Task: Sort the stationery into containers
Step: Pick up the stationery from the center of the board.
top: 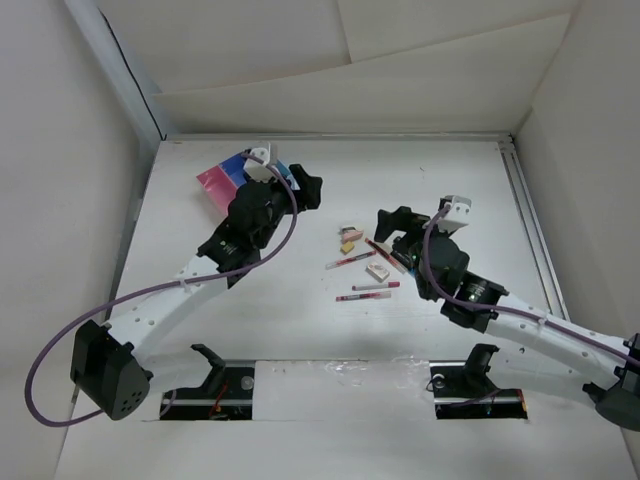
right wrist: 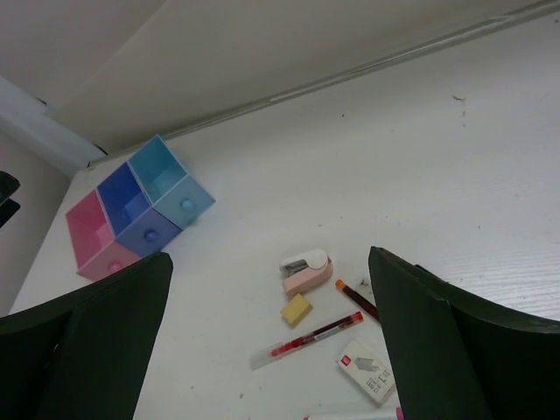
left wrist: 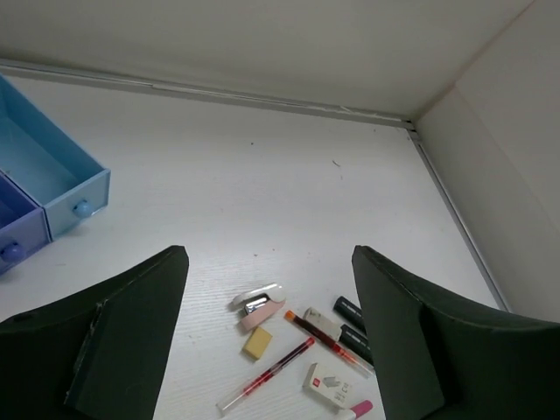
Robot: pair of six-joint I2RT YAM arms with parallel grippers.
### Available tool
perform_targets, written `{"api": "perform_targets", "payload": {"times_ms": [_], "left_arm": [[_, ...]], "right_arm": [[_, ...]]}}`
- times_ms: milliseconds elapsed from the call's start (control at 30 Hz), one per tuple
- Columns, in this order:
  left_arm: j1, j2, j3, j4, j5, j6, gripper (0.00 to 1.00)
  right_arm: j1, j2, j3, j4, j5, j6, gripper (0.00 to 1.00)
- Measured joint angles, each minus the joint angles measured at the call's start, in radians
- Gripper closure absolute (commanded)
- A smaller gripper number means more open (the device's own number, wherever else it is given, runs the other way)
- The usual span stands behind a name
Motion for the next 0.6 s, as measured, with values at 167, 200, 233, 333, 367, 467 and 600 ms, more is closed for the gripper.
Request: {"api": "perform_targets", "payload": {"times_ms": [167, 200, 233, 333, 367, 467, 600], "left_arm": [[-0.02, 0.006, -0.032, 0.022, 0.038, 0.013, 0.44], [-0.027, 0.011, -0.048, 0.025, 0.049, 0.014, 0.49], [-0.034, 0.018, -0.06, 0.025, 0.053, 0.014, 0.54], [-0.087, 0.061, -0.1, 0.02, 0.026, 0.014, 0.65], [-0.114, 0.079, -0.11, 0.014, 0.012, 0.014, 0.69], [-0.177, 0.132, -0.116, -0.007, -0.009, 0.014, 0.77], [-0.188, 0.151, -0.116, -0.019, -0.024, 0.013, 0.69]], "right_arm": [[0.0, 0.013, 0.0, -0.001, -0.006, 0.0, 0.0], [0.0, 0.016, 0.0, -0.002, -0.006, 0.0, 0.0], [-0.002, 0.018, 0.0, -0.002, -0.006, 0.0, 0.0], [-0.011, 0.029, 0.0, -0.007, -0.006, 0.005, 0.0], [-0.017, 0.032, 0.0, -0.008, -0.006, 0.008, 0.0], [-0.033, 0.038, 0.001, -0.018, -0.005, 0.023, 0.0], [-0.046, 0.049, 0.002, -0.023, -0.006, 0.034, 0.0]]}}
